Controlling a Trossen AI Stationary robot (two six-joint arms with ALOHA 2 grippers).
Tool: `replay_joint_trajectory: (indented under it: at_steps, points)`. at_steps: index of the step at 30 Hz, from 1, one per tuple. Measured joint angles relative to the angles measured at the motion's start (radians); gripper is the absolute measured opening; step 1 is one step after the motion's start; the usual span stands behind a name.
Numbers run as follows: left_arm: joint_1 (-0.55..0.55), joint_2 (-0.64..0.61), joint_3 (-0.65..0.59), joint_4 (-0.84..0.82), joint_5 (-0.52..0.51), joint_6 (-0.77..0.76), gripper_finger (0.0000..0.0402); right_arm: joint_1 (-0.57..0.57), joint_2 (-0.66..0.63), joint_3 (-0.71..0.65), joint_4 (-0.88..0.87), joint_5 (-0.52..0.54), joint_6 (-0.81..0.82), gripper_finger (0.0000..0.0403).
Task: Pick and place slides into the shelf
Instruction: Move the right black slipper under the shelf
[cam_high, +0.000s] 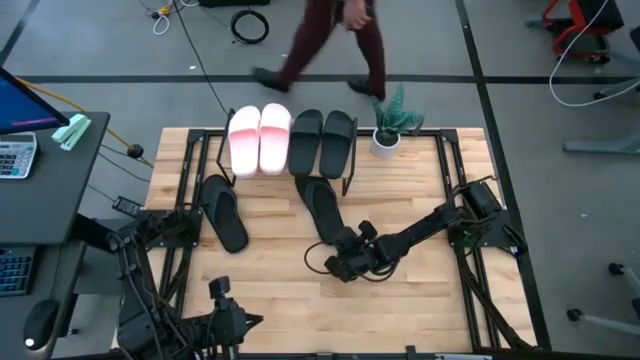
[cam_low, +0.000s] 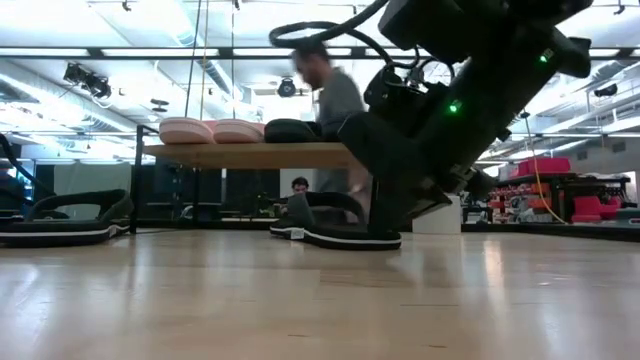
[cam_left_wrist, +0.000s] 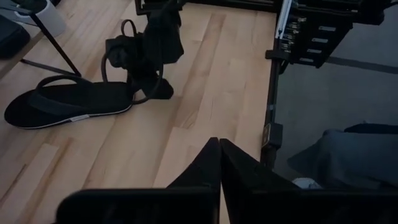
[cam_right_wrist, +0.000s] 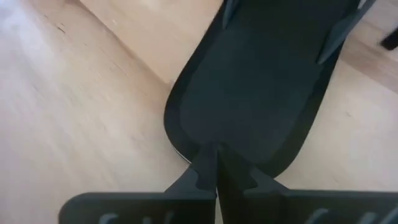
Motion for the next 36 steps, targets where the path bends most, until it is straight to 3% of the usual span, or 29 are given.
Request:
replay_joint_trajectory:
  at_steps: [8, 20, 28, 36]
  points:
    - [-0.002, 0.002, 0.000, 0.000, 0.001, 0.001, 0.0019, -0.007, 0.005, -0.022, 0.212, -0.045, -0.082, 0.0002]
    - [0.000, 0.002, 0.000, 0.001, 0.000, 0.001, 0.0005, -0.123, 0.042, -0.018, 0.265, -0.024, -0.159, 0.0002]
    - [0.002, 0.002, 0.000, 0.015, 0.000, 0.000, 0.0021, -0.225, 0.059, -0.014, 0.276, -0.006, -0.230, 0.0003]
    - [0.002, 0.002, -0.001, 0.031, 0.000, 0.000, 0.0005, -0.198, 0.040, 0.002, 0.300, 0.010, -0.318, 0.0004]
